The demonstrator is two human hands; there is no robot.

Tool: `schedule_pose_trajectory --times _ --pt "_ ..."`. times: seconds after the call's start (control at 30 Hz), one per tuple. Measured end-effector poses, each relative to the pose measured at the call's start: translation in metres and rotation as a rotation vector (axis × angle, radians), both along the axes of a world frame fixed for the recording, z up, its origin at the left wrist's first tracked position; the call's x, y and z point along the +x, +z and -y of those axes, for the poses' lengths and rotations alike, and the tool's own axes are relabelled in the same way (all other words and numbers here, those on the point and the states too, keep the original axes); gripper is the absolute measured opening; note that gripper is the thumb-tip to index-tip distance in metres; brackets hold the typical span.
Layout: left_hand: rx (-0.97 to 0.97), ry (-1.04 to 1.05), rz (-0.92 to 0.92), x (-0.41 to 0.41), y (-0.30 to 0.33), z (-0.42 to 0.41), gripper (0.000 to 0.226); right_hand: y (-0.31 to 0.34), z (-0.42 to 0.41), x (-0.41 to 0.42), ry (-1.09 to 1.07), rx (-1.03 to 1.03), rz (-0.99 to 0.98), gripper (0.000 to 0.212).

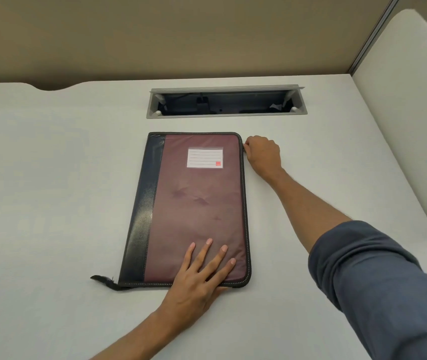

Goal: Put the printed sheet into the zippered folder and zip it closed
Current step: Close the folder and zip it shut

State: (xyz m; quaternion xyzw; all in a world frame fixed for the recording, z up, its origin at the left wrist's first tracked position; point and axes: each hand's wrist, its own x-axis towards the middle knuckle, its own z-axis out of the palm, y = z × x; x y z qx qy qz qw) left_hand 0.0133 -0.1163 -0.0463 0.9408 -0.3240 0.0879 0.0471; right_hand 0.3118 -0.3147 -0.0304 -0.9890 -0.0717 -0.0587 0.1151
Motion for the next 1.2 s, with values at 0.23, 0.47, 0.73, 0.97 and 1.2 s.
schedule_pose_trajectory --times 0.23,0.47,0.73,0.97,1.2 --pt "-0.049 -0.001 -0.075 0.001 0.008 -0.001 0.051 -0.001 -0.002 0.023 0.01 0.109 -0.036 0.026" --pt "-0.258 0.093 0.076 0.109 0.035 -0.011 0.042 -0.013 0.003 0.02 -0.002 0.458 -0.006 0.018" --pt "-0.134 0.459 -0.252 0.311 0.051 0.051 0.051 -0.009 0.005 0.027 0.006 0.61 -0.024 0.015" --pt "-0.348 0.529 -0.651 0.366 0.053 0.066 0.034 -0.011 0.004 0.034 -0.071 0.688 -0.109 0.019" --pt "-0.31 0.631 -0.582 0.383 0.046 0.078 0.017 -0.008 -0.009 0.016 -0.25 0.829 -0.092 0.033"
